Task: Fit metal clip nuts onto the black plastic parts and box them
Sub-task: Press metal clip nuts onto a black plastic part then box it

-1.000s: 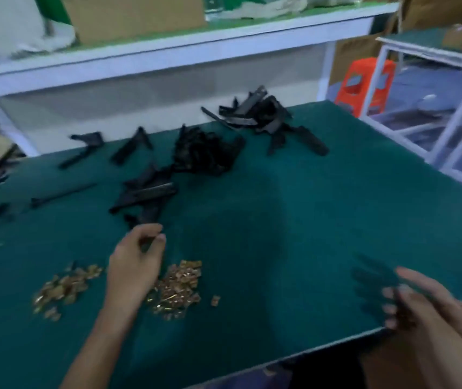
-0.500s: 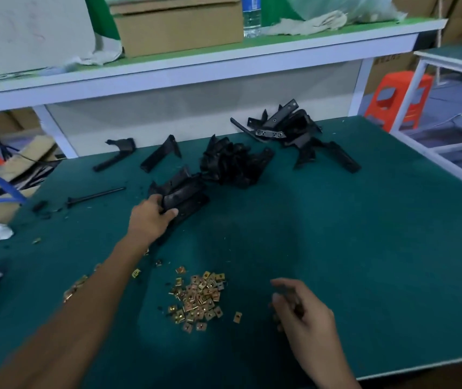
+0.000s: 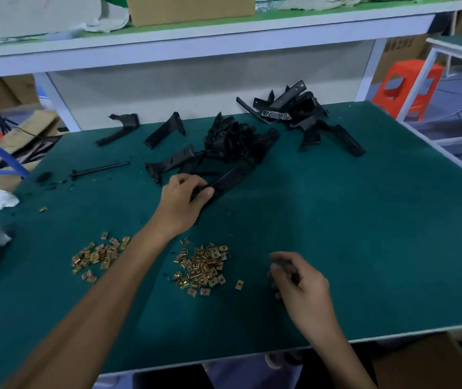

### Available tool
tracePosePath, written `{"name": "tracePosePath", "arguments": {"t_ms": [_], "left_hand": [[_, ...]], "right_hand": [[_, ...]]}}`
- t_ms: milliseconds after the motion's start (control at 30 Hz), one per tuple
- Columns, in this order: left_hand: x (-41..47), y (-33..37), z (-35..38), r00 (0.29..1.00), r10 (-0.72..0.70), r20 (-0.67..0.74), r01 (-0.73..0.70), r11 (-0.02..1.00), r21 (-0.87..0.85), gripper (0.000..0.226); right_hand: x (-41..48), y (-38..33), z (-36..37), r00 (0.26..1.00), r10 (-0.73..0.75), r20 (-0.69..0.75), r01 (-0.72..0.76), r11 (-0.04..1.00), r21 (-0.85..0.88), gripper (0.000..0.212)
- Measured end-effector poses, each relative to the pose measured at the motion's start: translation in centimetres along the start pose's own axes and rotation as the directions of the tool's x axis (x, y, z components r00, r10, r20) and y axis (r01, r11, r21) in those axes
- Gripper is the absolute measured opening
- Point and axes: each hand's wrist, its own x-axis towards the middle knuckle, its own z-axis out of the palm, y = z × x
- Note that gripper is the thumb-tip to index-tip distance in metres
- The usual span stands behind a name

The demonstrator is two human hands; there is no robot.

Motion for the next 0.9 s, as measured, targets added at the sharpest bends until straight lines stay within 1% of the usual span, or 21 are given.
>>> {"name": "tracePosePath", "arguments": {"t_ms": [100, 133, 167, 200, 267, 300, 333, 400, 433, 467, 500, 533, 600, 633, 667, 700, 733, 767, 800, 867, 900], "left_hand": [[-0.4, 1.9, -0.1, 0.99, -0.143, 0.002, 0.143, 0.986, -0.087, 0.013], [-0.6, 2.2, -0.2, 0.983, -0.181, -0.023, 0.177, 0.978, -0.108, 0.016], [-0.9, 2.6, -0.3, 0.981, -0.181, -0.075, 0.172, 0.979, -0.109, 0.018], [-1.4, 3.0, -0.3, 0.98, -0.137, -0.146, 0.124, 0.988, -0.093, 0.021], [-3.3, 4.4, 0.3, 0.964, 0.033, -0.265, -0.045, 0.998, -0.042, 0.024], [-4.6, 5.4, 0.9, 0.949, 0.124, -0.291, -0.13, 0.991, -0.003, 0.023], [-6.3, 6.5, 1.8, 0.935, 0.2, -0.293, -0.2, 0.979, 0.032, 0.023], [-10.0, 8.4, 3.9, 0.887, 0.375, -0.269, -0.363, 0.927, 0.094, 0.02], [-11.9, 9.1, 5.1, 0.827, 0.496, -0.265, -0.479, 0.868, 0.13, 0.015], [-13.4, 9.5, 6.1, 0.751, 0.608, -0.257, -0.59, 0.793, 0.154, 0.01], [-14.8, 9.6, 6.7, 0.703, 0.668, -0.245, -0.657, 0.741, 0.136, 0.009], [-15.8, 9.5, 7.1, 0.703, 0.667, -0.244, -0.671, 0.737, 0.083, 0.012], [-16.6, 8.2, 7.2, 0.792, 0.547, -0.269, -0.565, 0.825, 0.017, 0.016], [-16.6, 7.4, 7.1, 0.851, 0.459, -0.256, -0.457, 0.887, 0.069, 0.018], [-16.4, 6.7, 7.0, 0.911, 0.364, -0.194, -0.339, 0.929, 0.149, 0.023], [-16.3, 6.0, 6.9, 0.956, 0.27, -0.114, -0.24, 0.945, 0.223, 0.029], [-16.1, 5.5, 6.9, 0.978, 0.204, -0.035, -0.187, 0.942, 0.279, 0.033], [-16.0, 5.3, 6.8, 0.984, 0.178, 0.017, -0.175, 0.935, 0.31, 0.033], [-16.0, 5.3, 6.6, 0.982, 0.184, 0.035, -0.186, 0.935, 0.301, 0.028], [-15.9, 5.4, 6.8, 0.977, 0.214, 0.008, -0.207, 0.934, 0.291, 0.013], [-15.8, 5.5, 6.9, 0.976, 0.216, 0.003, -0.207, 0.932, 0.299, 0.011]], "right_hand": [[0.0, -0.2, 0.0, 0.999, 0.03, 0.014, -0.03, 0.999, 0.044, 0.036], [-0.1, -0.4, 0.0, 0.999, 0.034, 0.016, -0.035, 0.998, 0.053, 0.035], [-0.1, -0.4, -0.1, 0.999, 0.038, 0.017, -0.039, 0.997, 0.065, 0.033], [-0.1, -0.5, -0.1, 0.999, 0.039, 0.016, -0.04, 0.996, 0.075, 0.029], [-0.1, -1.1, -0.1, 0.998, 0.061, 0.017, -0.062, 0.989, 0.133, 0.019], [-0.1, -1.6, 0.0, 0.994, 0.104, 0.042, -0.111, 0.965, 0.236, 0.012], [0.0, -2.2, 0.2, 0.982, 0.168, 0.091, -0.19, 0.904, 0.382, 0.017], [0.3, -3.0, 0.3, 0.932, 0.258, 0.256, -0.364, 0.67, 0.647, 0.045], [0.4, -3.2, 0.1, 0.91, 0.261, 0.323, -0.415, 0.552, 0.723, 0.048], [0.4, -3.1, -0.2, 0.898, 0.252, 0.36, -0.438, 0.455, 0.775, 0.045], [0.5, -2.8, -0.6, 0.897, 0.26, 0.357, -0.435, 0.388, 0.813, 0.038], [0.6, -2.5, -0.9, 0.902, 0.286, 0.325, -0.415, 0.36, 0.836, 0.03], [1.0, -1.6, -1.3, 0.927, 0.306, 0.217, -0.326, 0.37, 0.87, 0.029], [1.3, -1.2, -1.3, 0.936, 0.297, 0.189, -0.294, 0.363, 0.884, 0.031], [1.5, -1.2, -1.3, 0.944, 0.278, 0.179, -0.275, 0.36, 0.891, 0.036], [1.6, -1.0, -1.3, 0.95, 0.257, 0.178, -0.267, 0.369, 0.891, 0.044], [1.6, -0.9, -1.3, 0.953, 0.234, 0.192, -0.272, 0.384, 0.882, 0.052], [1.7, -0.7, -1.3, 0.953, 0.217, 0.211, -0.285, 0.406, 0.868, 0.058], [1.6, -0.6, -1.2, 0.952, 0.199, 0.233, -0.298, 0.422, 0.856, 0.062], [1.4, -0.5, -1.1, 0.949, 0.171, 0.266, -0.315, 0.445, 0.838, 0.066], [1.4, -0.5, -1.1, 0.946, 0.165, 0.278, -0.323, 0.463, 0.825, 0.067]]}}
